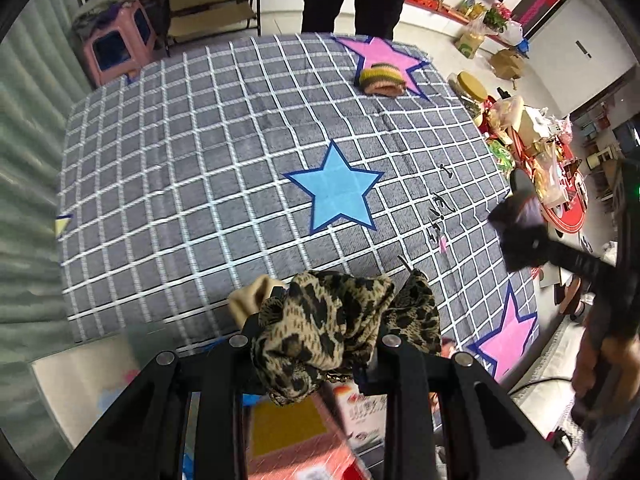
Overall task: Organize soft objects
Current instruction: 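Carry the leopard scrunchie and knit hat over the white box with both tools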
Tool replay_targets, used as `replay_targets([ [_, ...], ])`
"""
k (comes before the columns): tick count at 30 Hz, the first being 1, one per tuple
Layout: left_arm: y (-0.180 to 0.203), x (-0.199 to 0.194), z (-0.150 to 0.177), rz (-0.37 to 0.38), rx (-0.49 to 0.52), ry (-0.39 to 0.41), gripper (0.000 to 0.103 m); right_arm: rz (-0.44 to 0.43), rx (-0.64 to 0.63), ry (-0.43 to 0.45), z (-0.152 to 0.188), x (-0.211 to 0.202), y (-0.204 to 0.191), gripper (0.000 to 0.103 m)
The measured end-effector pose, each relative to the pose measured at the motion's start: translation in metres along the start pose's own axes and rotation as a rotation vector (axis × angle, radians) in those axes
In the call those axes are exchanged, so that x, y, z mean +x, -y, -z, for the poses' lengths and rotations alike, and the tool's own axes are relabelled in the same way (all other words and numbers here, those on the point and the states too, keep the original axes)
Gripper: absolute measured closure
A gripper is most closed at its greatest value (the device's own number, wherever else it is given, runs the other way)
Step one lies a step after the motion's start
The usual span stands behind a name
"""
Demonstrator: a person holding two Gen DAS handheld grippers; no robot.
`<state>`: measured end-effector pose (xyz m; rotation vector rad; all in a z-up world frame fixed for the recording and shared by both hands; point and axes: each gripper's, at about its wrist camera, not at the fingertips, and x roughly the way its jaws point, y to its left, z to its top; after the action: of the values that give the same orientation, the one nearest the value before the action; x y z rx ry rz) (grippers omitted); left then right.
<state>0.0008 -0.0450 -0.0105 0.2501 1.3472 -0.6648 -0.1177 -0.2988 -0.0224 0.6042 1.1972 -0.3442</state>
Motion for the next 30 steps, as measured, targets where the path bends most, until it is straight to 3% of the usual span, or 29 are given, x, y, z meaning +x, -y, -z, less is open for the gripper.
replay_targets([
  [5,-0.019,-0.030,0.030,-0.015,-0.011,0.044,0.072,0.004,-0.019,0.031,0.023,-0.021,-0.029,0.064],
  [17,-0.077,-0.057,0.124,-0.109,-0.080,0.022,0.072,-0.057,-0.031,-0.072,0.126,-0.024,-0.095,0.064],
  [24,-0.119,-0.063,0.177,-0.150,-0.146,0.001,0.072,-0.103,-0.134,-0.078,0.161,-0.040,-0.157,0.064],
  [30,-0.151,-0.064,0.218,-0.215,-0.185,-0.032,0.072,-0.139,-0.254,-0.119,0.184,-0.028,-0.217,0.064],
])
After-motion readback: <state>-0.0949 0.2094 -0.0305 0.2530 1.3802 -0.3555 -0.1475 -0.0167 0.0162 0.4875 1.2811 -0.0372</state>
